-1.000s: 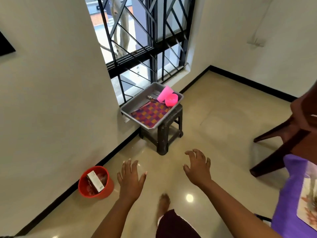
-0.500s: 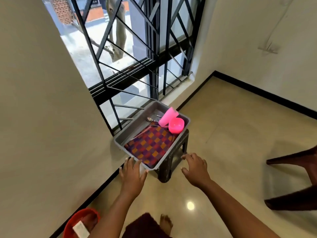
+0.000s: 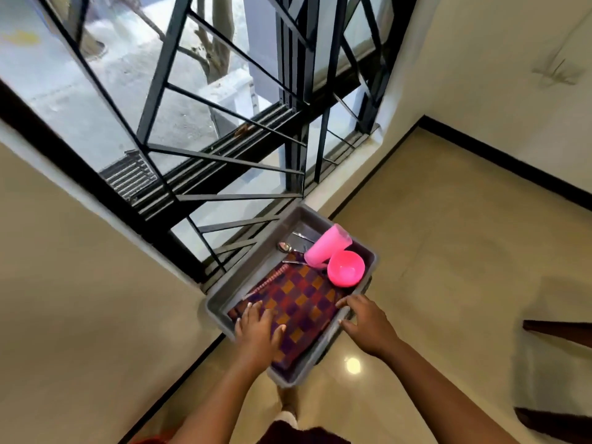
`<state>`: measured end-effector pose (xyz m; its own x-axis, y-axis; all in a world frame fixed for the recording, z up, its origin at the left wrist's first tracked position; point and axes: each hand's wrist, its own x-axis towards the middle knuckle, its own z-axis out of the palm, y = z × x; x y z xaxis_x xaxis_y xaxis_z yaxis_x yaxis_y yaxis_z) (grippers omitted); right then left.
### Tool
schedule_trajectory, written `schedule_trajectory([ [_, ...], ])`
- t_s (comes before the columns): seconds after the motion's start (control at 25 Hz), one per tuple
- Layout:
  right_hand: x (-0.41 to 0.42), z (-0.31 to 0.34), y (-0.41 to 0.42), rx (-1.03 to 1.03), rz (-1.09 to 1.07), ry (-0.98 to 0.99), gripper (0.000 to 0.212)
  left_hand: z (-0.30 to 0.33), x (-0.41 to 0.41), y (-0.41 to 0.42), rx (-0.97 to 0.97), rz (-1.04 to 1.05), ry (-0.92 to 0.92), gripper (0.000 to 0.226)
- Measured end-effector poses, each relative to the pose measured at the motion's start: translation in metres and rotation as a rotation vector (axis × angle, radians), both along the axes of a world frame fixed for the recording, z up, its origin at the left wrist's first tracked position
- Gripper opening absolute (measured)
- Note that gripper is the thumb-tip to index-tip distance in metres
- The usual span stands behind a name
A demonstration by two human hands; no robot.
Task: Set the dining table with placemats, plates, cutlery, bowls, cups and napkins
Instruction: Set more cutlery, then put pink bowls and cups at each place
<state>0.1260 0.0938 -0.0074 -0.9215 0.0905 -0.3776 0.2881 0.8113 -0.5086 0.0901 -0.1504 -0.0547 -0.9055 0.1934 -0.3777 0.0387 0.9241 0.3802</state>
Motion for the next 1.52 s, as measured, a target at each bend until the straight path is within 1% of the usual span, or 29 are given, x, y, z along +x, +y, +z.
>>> schedule_trajectory([
  [0.04,-0.021,-0.004,0.004,-0.011,0.003,0.0,0.026,-0.003,-0.02,0.006,0.002,-0.008,-0.027,0.043],
  [0.12,-0.063,-0.013,0.011,-0.017,-0.007,0.018,0.028,-0.01,-0.053,0.015,0.071,0.012,-0.079,0.039],
  [0.2,-0.1,-0.019,0.017,-0.034,-0.057,0.023,0.03,-0.015,-0.077,0.022,0.144,0.019,-0.115,0.036],
  [0.28,-0.137,-0.031,0.026,-0.065,-0.096,0.021,0.028,-0.022,-0.102,0.032,0.168,0.013,-0.165,0.036],
  [0.4,-0.184,-0.051,0.035,-0.075,-0.074,0.003,0.029,-0.039,-0.139,0.05,0.198,0.062,-0.251,0.033],
  [0.52,-0.222,-0.078,0.031,-0.12,0.006,-0.03,0.033,-0.067,-0.171,0.069,0.202,0.124,-0.331,0.034],
  [0.6,-0.245,-0.102,0.021,-0.142,0.053,-0.047,0.036,-0.088,-0.188,0.08,0.239,0.221,-0.377,0.031],
  [0.68,-0.266,-0.131,0.008,-0.135,0.097,-0.073,0.036,-0.11,-0.199,0.09,0.302,0.392,-0.427,0.016],
  [0.76,-0.287,-0.16,-0.007,-0.097,0.124,-0.095,0.032,-0.136,-0.208,0.096,0.366,0.58,-0.471,0.005],
  [0.84,-0.304,-0.187,-0.022,-0.017,0.176,-0.13,0.027,-0.162,-0.214,0.098,0.44,0.706,-0.527,0.006],
  [0.88,-0.311,-0.198,-0.028,0.026,0.212,-0.141,0.028,-0.176,-0.216,0.097,0.467,0.746,-0.529,0.009],
  [0.92,-0.318,-0.211,-0.033,0.071,0.247,-0.148,0.031,-0.188,-0.218,0.097,0.49,0.787,-0.51,0.017],
  [1.0,-0.327,-0.235,-0.038,0.163,0.281,-0.146,0.038,-0.202,-0.222,0.099,0.488,0.788,-0.43,0.024],
  [1.08,-0.333,-0.249,-0.04,0.25,0.315,-0.152,0.041,-0.209,-0.227,0.103,0.426,0.741,-0.353,0.018],
  [1.12,-0.334,-0.251,-0.042,0.286,0.343,-0.175,0.042,-0.213,-0.229,0.104,0.421,0.769,-0.339,0.014],
  [1.2,-0.334,-0.251,-0.046,0.303,0.393,-0.222,0.041,-0.217,-0.233,0.106,0.492,0.935,-0.363,0.008],
  [1.24,-0.333,-0.248,-0.05,0.263,0.388,-0.22,0.035,-0.214,-0.235,0.107,0.573,1.023,-0.382,0.007],
  [1.28,-0.331,-0.241,-0.054,0.173,0.339,-0.202,0.026,-0.209,-0.236,0.107,0.676,1.1,-0.394,0.007],
  [1.32,-0.329,-0.23,-0.059,0.047,0.262,-0.181,0.018,-0.198,-0.235,0.105,0.774,1.156,-0.391,0.008],
  [1.36,-0.327,-0.216,-0.063,-0.086,0.187,-0.15,0.014,-0.185,-0.232,0.102,0.832,1.181,-0.37,0.009],
  [1.44,-0.324,-0.183,-0.068,-0.304,0.054,-0.1,0.014,-0.155,-0.223,0.092,0.844,1.18,-0.302,0.007],
  [1.52,-0.32,-0.153,-0.065,-0.445,-0.071,-0.052,0.015,-0.125,-0.212,0.079,0.802,1.155,-0.231,0.007],
])
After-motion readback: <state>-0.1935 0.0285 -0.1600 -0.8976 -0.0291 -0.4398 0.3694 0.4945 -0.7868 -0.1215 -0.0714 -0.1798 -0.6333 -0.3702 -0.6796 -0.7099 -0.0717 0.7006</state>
